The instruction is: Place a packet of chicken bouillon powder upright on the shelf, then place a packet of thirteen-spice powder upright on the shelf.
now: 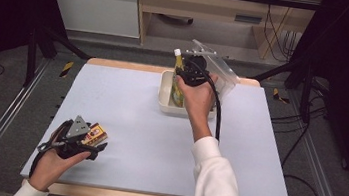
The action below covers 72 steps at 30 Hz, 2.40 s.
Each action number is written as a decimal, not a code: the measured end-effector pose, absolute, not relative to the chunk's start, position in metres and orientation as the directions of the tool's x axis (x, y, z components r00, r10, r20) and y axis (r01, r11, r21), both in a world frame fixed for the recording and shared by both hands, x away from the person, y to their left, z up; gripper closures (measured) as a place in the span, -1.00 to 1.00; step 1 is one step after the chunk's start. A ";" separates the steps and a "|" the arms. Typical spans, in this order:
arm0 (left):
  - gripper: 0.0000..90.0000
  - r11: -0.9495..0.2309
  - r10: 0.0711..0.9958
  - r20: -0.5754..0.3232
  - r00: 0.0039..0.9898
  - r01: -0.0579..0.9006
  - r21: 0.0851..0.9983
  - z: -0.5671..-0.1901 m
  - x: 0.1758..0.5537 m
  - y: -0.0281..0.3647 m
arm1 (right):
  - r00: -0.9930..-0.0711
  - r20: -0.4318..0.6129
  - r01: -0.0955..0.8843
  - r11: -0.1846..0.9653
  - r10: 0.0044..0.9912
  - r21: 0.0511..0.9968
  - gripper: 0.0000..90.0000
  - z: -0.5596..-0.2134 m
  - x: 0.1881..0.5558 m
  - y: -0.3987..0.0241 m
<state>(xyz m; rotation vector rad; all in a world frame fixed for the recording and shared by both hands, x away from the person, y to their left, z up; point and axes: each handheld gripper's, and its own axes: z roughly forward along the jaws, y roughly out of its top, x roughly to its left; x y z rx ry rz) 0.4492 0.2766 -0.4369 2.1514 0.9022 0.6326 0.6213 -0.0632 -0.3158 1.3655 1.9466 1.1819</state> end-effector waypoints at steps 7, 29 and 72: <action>-0.80 -0.522 0.761 0.191 0.619 0.411 0.748 -0.435 0.450 0.282 | -0.485 0.062 0.398 0.157 0.872 0.904 0.23 -0.313 0.581 -0.074; -0.88 -0.516 0.772 0.165 0.614 0.454 0.726 -0.429 0.454 0.289 | -0.538 0.025 0.372 0.211 0.843 0.904 -0.53 -0.394 0.501 -0.119; -0.32 -0.671 0.734 0.072 0.675 0.706 0.229 -0.442 0.493 0.302 | -0.637 -0.025 0.437 0.388 0.771 0.812 -0.57 -0.443 0.472 -0.128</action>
